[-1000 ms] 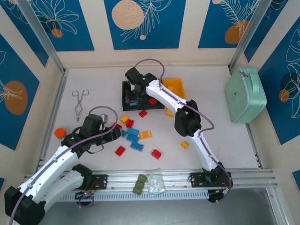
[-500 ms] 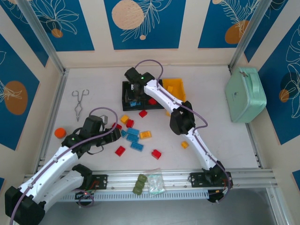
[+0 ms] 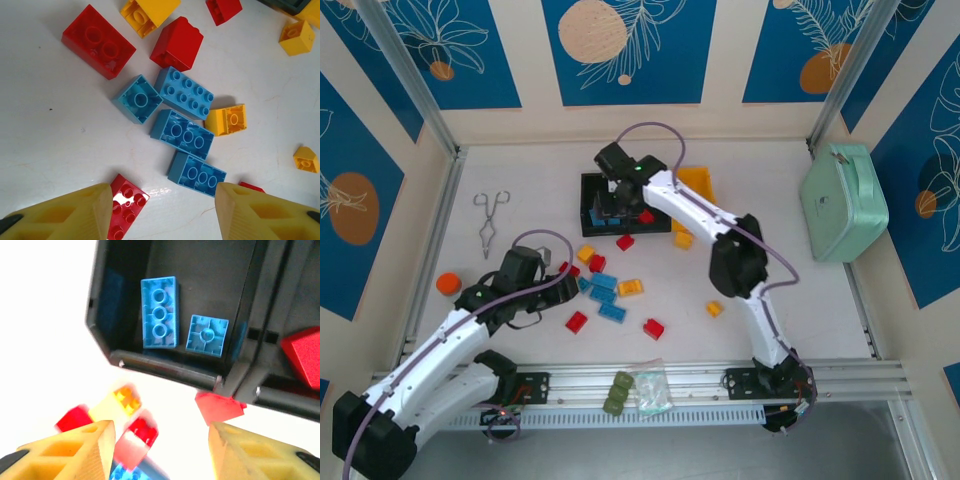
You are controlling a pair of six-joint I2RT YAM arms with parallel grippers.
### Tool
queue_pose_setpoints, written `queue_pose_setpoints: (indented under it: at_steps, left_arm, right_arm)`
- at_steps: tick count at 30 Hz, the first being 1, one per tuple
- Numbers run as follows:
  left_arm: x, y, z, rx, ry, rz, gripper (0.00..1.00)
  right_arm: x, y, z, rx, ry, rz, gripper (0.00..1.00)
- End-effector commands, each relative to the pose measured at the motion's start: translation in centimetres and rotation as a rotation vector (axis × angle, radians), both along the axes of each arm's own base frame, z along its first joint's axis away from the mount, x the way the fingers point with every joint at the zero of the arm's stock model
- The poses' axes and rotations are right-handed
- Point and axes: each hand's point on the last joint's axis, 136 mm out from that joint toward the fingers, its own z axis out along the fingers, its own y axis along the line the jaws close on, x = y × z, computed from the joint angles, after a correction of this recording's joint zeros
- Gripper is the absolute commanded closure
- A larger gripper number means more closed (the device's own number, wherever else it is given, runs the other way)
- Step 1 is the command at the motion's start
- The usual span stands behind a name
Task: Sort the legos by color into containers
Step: Place the lego in the container, then pick up the lego from the center of the table.
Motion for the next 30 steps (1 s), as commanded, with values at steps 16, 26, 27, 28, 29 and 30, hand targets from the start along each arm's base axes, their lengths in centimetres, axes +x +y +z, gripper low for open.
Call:
queue_pose_setpoints:
  at_steps: [16,26,27,28,29,30]
  left_arm:
    - [4.8,1.5,-1.9,0.149,0.034,0.190,0.35]
    - [8.3,1.3,-3.8,0.237,0.062,0.237,0.29]
    - [8.6,1.1,-4.1,0.246,0.065,0.233,0.28]
    - [8.8,1.1,-4.2,0.253,0.068,0.232,0.28]
    - [9.0,1.1,-4.4,0.262,0.076,0.233,0.28]
    - [9.2,1.1,-4.6,0.270,0.081,0.235,0.28]
  right_arm:
    - [-13.8,-8.4,0.9,0.128,-0.056,0.019,0.47]
    - [-16.4,-11.4,-1.1,0.125,-0.014,-0.050,0.47]
    - [-16.4,-11.6,-1.0,0.125,-0.018,-0.053,0.48]
    - [-16.3,-11.8,-1.0,0.124,-0.020,-0.061,0.48]
    - [-16.3,-12.0,-0.9,0.125,-0.022,-0.066,0.48]
    - [-16.3,-12.2,-0.8,0.128,-0.023,-0.071,0.48]
